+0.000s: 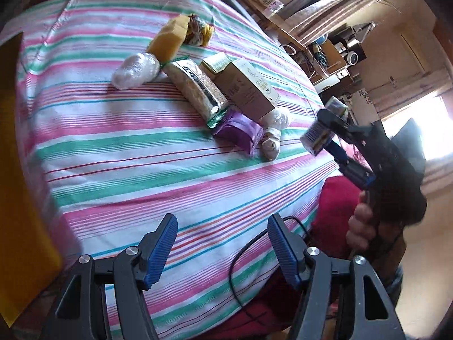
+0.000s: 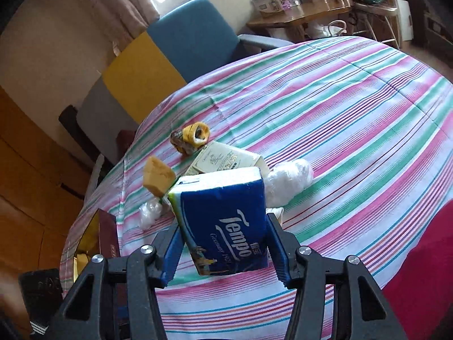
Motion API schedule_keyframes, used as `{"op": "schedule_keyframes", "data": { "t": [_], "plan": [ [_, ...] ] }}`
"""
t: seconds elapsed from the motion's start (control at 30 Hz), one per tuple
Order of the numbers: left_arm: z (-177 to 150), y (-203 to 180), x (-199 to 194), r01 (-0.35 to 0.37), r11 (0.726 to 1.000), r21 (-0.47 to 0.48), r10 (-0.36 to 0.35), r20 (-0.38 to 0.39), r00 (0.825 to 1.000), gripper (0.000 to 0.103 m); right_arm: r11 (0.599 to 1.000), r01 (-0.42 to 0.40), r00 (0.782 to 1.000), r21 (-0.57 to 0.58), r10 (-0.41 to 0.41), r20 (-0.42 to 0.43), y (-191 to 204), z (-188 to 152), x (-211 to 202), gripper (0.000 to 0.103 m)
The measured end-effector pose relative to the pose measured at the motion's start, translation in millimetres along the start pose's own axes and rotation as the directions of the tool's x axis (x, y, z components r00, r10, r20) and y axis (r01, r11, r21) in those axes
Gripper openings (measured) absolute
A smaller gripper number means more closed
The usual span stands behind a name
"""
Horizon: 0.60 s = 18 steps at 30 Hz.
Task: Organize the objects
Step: 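Grasp the blue Tempo tissue pack with the right gripper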
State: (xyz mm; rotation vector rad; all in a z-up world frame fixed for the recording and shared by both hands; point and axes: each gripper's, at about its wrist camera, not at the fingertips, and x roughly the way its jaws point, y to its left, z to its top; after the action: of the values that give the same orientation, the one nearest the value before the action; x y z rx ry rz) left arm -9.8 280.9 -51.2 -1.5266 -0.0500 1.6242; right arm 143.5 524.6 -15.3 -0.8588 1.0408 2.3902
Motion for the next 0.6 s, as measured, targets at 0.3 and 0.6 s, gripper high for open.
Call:
{"op": "schedule_keyframes", "data": {
  "t": [0.3, 0.6],
  "plan": [
    [51, -27, 55, 0.014, 0.991, -0.131, -0.019, -0.036, 0.999, 0.063, 0.999, -0.028, 0.996, 0.037, 0.025, 0.082, -2, 2, -13, 0.056],
    [87, -32, 92, -0.065, 0.958, -0.279, 0.060, -0.027, 0.998, 0.064, 0.992, -0.100, 0.988, 0.072, 0.091, 0.124, -10, 2, -19, 0.057]
  ]
}}
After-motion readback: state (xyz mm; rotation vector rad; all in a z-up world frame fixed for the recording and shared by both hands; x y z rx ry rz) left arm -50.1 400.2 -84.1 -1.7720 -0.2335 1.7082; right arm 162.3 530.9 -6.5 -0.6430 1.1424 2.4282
